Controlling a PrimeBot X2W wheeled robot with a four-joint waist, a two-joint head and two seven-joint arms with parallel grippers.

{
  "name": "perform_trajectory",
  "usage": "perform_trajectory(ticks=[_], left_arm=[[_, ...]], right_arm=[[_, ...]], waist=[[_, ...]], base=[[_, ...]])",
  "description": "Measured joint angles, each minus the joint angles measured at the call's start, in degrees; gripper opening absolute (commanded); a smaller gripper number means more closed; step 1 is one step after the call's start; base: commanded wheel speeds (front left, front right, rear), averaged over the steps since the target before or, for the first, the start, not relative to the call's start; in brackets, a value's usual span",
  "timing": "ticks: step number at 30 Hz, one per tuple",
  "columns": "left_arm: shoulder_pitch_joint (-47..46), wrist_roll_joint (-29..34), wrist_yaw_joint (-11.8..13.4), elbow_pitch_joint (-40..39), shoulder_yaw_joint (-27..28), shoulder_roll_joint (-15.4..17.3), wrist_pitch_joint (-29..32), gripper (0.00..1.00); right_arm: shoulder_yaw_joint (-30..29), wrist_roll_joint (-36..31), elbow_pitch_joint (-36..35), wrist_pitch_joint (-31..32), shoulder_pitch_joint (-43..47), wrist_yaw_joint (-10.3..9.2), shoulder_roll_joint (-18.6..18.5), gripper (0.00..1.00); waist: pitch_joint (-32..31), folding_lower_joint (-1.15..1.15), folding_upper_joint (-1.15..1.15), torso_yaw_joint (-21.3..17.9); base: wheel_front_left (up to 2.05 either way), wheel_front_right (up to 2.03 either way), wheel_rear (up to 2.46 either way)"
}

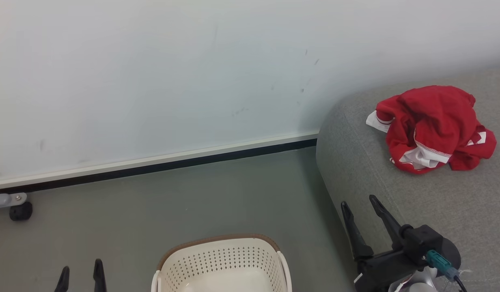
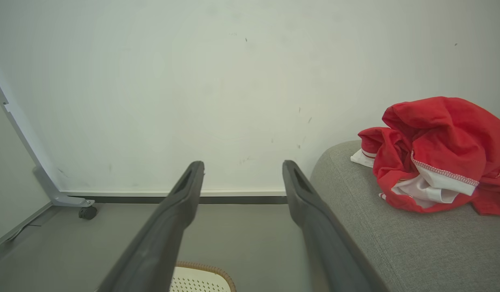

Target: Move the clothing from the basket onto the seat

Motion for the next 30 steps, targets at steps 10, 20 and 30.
perform_trajectory(ticks=[10, 20, 30], left_arm=[[1.2, 0.8, 0.1, -2.7, 2.0, -0.7, 0.0, 1.00], [2.0, 2.1, 0.1, -4.6, 2.1, -1.5, 0.0, 1.00], [2.0, 4.0, 0.5, -6.2, 2.4, -2.2, 0.0, 1.00]], right_arm=[[-1.3, 0.0, -3.7, 0.0, 2.1, -0.99, -0.3, 1.00], [-1.8, 0.0, -5.3, -0.1, 2.3, -1.44, -0.4, 1.00], [-2.1, 0.0, -5.7, -0.1, 2.8, -1.52, -0.4, 1.00]], waist=[[0.7, 0.00, 0.00, 0.2], [1.4, 0.00, 0.00, 0.1], [1.9, 0.00, 0.00, 0.2]], base=[[0.00, 0.00, 0.00], [0.00, 0.00, 0.00], [0.00, 0.00, 0.00]])
